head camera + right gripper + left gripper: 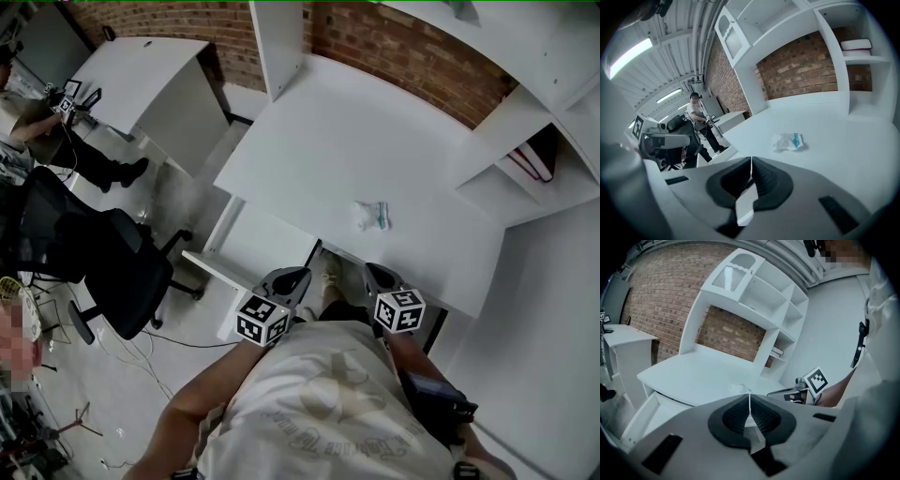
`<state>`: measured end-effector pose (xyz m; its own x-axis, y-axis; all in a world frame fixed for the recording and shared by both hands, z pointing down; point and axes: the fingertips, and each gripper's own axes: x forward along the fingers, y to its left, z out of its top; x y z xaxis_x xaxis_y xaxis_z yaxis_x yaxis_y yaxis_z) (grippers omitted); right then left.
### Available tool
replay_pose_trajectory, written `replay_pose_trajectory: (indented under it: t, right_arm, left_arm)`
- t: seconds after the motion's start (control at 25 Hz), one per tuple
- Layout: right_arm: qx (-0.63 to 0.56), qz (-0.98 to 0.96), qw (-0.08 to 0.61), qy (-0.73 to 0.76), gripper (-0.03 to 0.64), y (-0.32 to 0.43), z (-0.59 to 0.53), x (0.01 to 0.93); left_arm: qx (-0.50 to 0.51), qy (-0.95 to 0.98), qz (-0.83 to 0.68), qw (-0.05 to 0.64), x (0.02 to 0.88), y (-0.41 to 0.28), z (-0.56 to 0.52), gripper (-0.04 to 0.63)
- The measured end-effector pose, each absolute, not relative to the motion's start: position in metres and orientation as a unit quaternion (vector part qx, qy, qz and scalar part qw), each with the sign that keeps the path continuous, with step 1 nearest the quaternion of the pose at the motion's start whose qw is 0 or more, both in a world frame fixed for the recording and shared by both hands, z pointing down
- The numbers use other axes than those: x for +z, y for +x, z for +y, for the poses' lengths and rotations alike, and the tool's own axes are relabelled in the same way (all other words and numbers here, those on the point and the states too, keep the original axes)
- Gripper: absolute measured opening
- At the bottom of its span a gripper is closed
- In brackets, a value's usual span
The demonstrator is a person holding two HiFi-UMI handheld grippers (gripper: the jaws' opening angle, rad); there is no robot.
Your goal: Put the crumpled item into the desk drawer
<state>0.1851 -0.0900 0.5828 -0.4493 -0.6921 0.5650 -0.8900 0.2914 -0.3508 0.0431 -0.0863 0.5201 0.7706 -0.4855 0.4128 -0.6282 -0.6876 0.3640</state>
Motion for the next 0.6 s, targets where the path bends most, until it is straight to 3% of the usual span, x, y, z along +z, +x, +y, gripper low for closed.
replay_pose_trajectory:
  t: [0.6]
  right_arm:
    - [0.310,-0.782,0.203,0.501,0.025,0.196,-0.136,0.605]
  left_arm:
    - [0.153,0.896,-0.315,0.274,0.539,0.050,-0.109,0.027]
